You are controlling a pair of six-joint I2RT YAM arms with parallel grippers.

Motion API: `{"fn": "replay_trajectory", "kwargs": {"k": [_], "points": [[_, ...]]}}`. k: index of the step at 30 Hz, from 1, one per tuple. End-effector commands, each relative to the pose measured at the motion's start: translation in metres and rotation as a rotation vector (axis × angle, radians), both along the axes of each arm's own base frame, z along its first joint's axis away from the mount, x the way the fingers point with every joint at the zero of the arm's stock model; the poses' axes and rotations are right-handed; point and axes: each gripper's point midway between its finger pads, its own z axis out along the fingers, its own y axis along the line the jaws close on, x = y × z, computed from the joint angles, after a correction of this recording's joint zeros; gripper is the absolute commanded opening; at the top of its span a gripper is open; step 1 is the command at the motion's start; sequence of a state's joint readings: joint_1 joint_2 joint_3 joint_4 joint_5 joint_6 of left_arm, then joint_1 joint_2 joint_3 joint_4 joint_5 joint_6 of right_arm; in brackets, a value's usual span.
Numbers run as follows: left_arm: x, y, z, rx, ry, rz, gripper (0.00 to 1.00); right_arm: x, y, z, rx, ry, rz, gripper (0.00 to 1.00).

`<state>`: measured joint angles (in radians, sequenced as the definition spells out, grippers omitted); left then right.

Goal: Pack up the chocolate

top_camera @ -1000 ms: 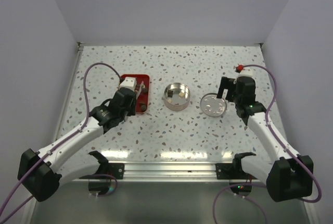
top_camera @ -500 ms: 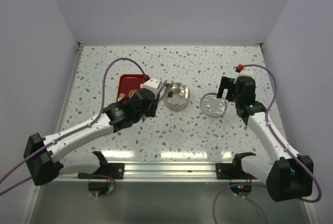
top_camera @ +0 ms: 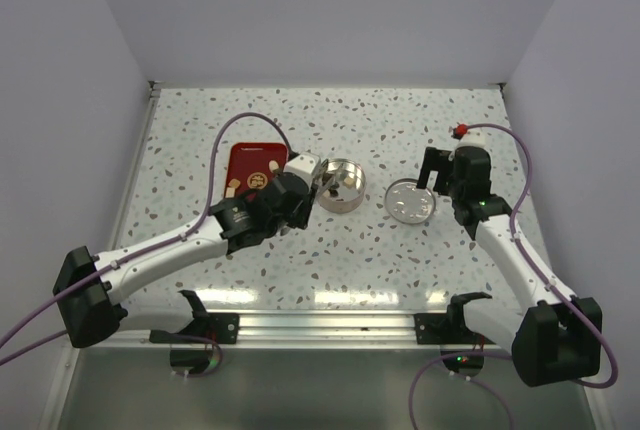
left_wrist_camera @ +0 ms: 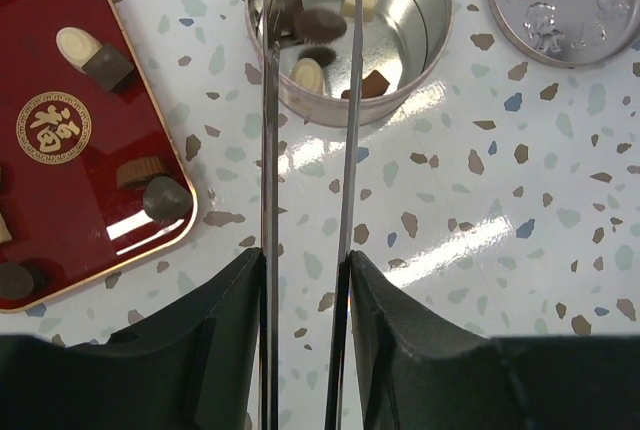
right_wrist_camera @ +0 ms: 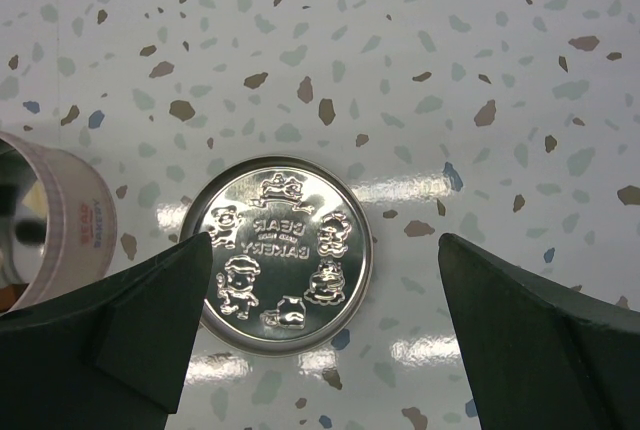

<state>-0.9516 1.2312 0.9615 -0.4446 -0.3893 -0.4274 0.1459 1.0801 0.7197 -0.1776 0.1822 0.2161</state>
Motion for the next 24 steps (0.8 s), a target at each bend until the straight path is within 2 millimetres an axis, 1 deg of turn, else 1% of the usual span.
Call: {"fn": "replay_trajectory", "kwargs": {"k": [1, 5, 8, 11, 12, 14, 15, 16, 17, 19, 20, 22, 23, 24], "points": [[0.011, -0.018, 0.032, -0.101, -0.063, 0.010, 0.44, 0.006, 0.003, 0.014, 0.006, -0.023, 0.010, 0.99], [0.011, -0.018, 0.031, -0.099, -0.065, 0.010, 0.46, 0.006, 0.003, 0.014, 0.005, -0.022, 0.012, 0.99], [0.013, -0.014, 0.032, -0.092, -0.072, 0.027, 0.44, 0.006, 0.002, 0.014, 0.003, -0.022, 0.010, 0.99], [0.017, 0.005, 0.033, -0.052, -0.096, 0.098, 0.43, 0.006, 0.002, 0.014, 0.003, -0.020, 0.010, 0.99], [0.019, 0.013, 0.037, -0.050, -0.115, 0.122, 0.43, 0.006, 0.003, 0.015, 0.002, -0.022, 0.010, 0.99], [0.023, 0.022, 0.041, -0.058, -0.120, 0.142, 0.43, 0.006, 0.003, 0.014, 0.004, -0.021, 0.011, 0.99], [0.028, 0.032, 0.043, -0.067, -0.125, 0.163, 0.43, 0.006, 0.003, 0.015, 0.004, -0.023, 0.011, 0.99], [0.031, 0.038, 0.043, -0.069, -0.125, 0.175, 0.43, 0.006, 0.003, 0.014, 0.004, -0.022, 0.011, 0.99], [0.041, 0.054, 0.042, -0.069, -0.128, 0.217, 0.43, 0.006, 0.003, 0.014, 0.005, -0.020, 0.012, 0.99], [0.046, 0.068, 0.037, -0.067, -0.124, 0.234, 0.43, 0.006, 0.003, 0.015, 0.007, -0.023, 0.013, 0.99], [0.052, 0.080, 0.034, -0.056, -0.122, 0.268, 0.43, 0.006, 0.003, 0.015, 0.005, -0.023, 0.012, 0.99], [0.055, 0.093, 0.025, -0.016, -0.115, 0.295, 0.43, 0.005, 0.003, 0.015, 0.004, -0.023, 0.013, 0.99], [0.059, 0.103, 0.021, -0.005, -0.109, 0.324, 0.43, 0.005, 0.003, 0.015, 0.004, -0.023, 0.011, 0.99], [0.059, 0.109, 0.014, 0.007, -0.096, 0.329, 0.42, 0.005, 0.003, 0.015, 0.004, -0.023, 0.011, 0.99]]}}
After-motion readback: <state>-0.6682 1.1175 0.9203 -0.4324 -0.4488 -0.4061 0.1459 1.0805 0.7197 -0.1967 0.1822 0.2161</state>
